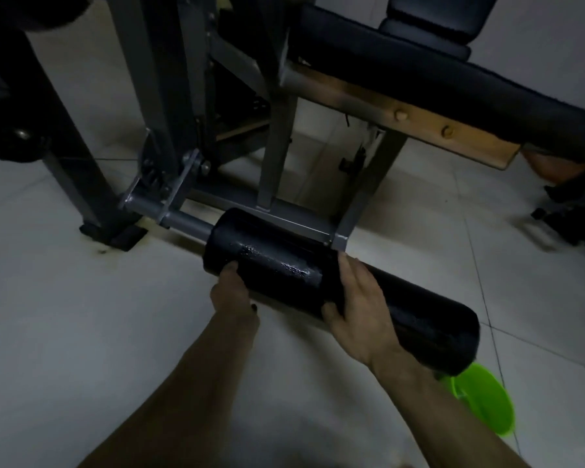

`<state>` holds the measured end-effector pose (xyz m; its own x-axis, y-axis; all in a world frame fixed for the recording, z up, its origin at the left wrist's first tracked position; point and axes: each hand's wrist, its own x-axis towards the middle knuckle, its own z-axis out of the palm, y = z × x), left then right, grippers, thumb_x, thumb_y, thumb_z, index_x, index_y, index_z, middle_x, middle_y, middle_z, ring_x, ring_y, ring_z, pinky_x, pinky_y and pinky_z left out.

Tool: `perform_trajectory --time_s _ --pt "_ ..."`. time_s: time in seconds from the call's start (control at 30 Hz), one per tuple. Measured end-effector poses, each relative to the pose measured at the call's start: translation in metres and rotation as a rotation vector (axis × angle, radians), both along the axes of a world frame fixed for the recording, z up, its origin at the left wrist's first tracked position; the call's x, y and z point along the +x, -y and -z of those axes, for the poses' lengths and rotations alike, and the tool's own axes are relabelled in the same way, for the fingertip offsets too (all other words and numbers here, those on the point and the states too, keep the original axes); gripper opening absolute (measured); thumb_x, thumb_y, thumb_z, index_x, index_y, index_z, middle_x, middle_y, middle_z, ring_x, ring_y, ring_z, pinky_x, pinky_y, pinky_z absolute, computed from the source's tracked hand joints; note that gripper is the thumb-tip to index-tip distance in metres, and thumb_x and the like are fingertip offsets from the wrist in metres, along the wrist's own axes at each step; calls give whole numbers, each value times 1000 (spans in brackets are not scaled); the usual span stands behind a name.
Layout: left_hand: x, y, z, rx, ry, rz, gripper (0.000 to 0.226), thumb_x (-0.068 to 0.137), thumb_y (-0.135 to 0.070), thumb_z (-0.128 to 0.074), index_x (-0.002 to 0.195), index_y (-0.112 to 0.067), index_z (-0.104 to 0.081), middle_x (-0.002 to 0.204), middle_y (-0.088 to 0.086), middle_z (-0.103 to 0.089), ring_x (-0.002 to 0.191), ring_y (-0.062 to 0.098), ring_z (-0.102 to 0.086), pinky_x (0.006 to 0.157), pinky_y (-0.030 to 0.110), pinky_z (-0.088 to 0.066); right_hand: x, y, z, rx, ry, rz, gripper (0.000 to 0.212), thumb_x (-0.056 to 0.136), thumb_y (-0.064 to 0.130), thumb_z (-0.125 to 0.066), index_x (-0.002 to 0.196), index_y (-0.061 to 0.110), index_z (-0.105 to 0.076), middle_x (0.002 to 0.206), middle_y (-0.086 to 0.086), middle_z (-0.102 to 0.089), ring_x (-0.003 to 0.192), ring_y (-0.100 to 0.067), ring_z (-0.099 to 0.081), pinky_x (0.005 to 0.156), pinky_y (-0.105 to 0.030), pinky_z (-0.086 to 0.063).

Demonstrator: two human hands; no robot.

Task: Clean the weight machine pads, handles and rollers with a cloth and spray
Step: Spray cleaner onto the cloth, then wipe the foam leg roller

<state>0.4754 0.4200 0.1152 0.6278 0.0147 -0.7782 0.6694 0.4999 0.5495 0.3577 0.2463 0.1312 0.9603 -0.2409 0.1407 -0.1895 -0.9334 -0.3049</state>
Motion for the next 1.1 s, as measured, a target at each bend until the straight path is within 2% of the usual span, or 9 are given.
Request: perform_trajectory --time_s 0.23,0.4,0.5,0.53,0.57,0.73,0.87,0.97,1.1 --pt "6 -14 5 -275 24 23 39 102 -44 -57 130 -17 -57 120 17 -66 111 37 -63 99 63 -51 35 -17 5 -22 243 -19 70 82 -7 -68 148 12 -54 138 -6 -58 119 -27 -62 106 -32 -49" --pt "3 -20 10 -457 30 -5 47 103 -45 -52 142 -19 -52 136 28 -59 120 52 -57 102 61 -49 120 -78 0 -84 256 -244 57 89 7 -65 145 14 -56 137 -8 -57 115 -31 -61 95 -42 -56" --pt "10 -23 3 -542 -10 10 61 107 -50 -36 156 -14 -38 148 36 -38 147 44 -21 106 49 -46 164 -110 -2 -56 212 -369 46 98 15 -59 144 16 -56 140 -6 -54 121 -31 -57 98 -49 -53" --pt "12 -24 4 -561 -22 -7 61 106 -51 -37 154 -14 -42 143 14 -24 148 42 -22 99 48 -50 168 -110 -3 -63 191 -405 45 99 15 -59 143 17 -57 140 -5 -54 123 -30 -56 99 -49 -52" --pt "15 -23 9 -571 -23 -16 59 105 -52 -40 150 -16 -47 107 15 -61 147 44 -31 96 50 -52 166 -104 -4 -81 177 -434 44 98 14 -60 142 17 -57 141 -5 -53 124 -29 -55 101 -48 -52" --pt "20 -23 15 -509 -65 -14 66 94 -59 -55 145 -17 -52 138 25 -60 135 48 -49 80 54 -59 98 -45 -13 -167 181 -447 47 91 12 -50 137 17 -62 140 -3 -55 124 -28 -59 98 -42 -55" --pt "22 -25 13 -462 -107 -22 70 99 -58 -50 154 -15 -42 154 23 -40 146 41 -31 85 55 -56 58 -22 -15 -88 224 -324 64 78 -8 -60 138 14 -62 141 -3 -56 125 -26 -60 102 -42 -53" --pt "18 -23 9 -534 -67 -26 60 97 -56 -54 144 -19 -52 136 24 -61 126 49 -56 91 58 -53 96 -64 -14 -75 222 -390 53 85 11 -52 137 14 -63 139 -5 -57 124 -28 -60 99 -44 -55" --pt "23 -29 0 -534 -96 2 55 106 -48 -37 148 -15 -50 155 13 -47 144 37 -43 101 50 -40 161 -124 -6 -82 190 -482 46 92 21 -50 134 10 -64 133 -11 -60 119 -33 -58 94 -47 -57"
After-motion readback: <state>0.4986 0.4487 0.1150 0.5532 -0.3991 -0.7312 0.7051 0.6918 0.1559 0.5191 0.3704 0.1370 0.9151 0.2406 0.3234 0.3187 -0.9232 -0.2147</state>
